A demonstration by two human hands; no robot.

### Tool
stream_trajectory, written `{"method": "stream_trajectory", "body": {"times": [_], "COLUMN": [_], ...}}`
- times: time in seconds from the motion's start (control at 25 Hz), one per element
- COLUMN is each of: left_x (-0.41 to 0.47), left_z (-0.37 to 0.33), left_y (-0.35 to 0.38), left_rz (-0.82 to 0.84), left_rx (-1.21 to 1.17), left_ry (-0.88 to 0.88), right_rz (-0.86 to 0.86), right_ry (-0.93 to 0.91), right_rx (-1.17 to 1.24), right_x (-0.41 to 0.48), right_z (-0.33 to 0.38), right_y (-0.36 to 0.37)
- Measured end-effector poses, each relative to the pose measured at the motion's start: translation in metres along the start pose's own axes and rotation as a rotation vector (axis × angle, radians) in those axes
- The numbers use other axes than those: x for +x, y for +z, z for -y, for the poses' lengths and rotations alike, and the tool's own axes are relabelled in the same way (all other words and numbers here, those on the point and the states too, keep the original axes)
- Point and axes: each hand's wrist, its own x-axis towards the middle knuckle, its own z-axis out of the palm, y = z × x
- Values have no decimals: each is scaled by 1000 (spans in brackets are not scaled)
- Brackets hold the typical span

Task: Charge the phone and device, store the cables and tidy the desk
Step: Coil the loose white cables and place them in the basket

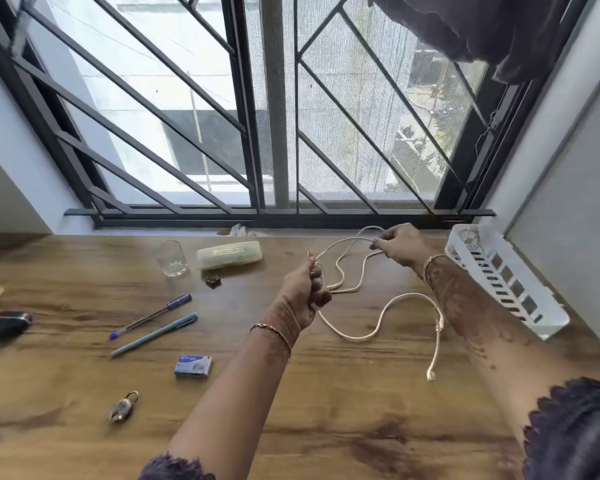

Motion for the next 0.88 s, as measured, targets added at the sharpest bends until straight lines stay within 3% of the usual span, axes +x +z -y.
{"method": "stream_trajectory", "body": {"times": [0.24, 0.36, 0.52, 0.68, 0.88], "left_x": [2, 6, 17, 27, 22], "left_z": [-11, -16, -8, 17, 42], "left_y": [21, 32, 40, 35, 28], "left_rz": [186, 176, 104, 17, 35], "left_rx": [-217, -278, -263, -14, 731], "left_ry": [34, 118, 199, 290, 557], "right_rz": [4, 168, 418, 477, 416], "right_ry": [-85, -187, -328, -380, -374], "right_rx": [-402, -548, -540, -483, -392], "right_x": [-15, -36, -73, -90, -82], "right_z": [-8, -8, 0, 10, 6], "right_y": [19, 24, 22, 9, -3]}}
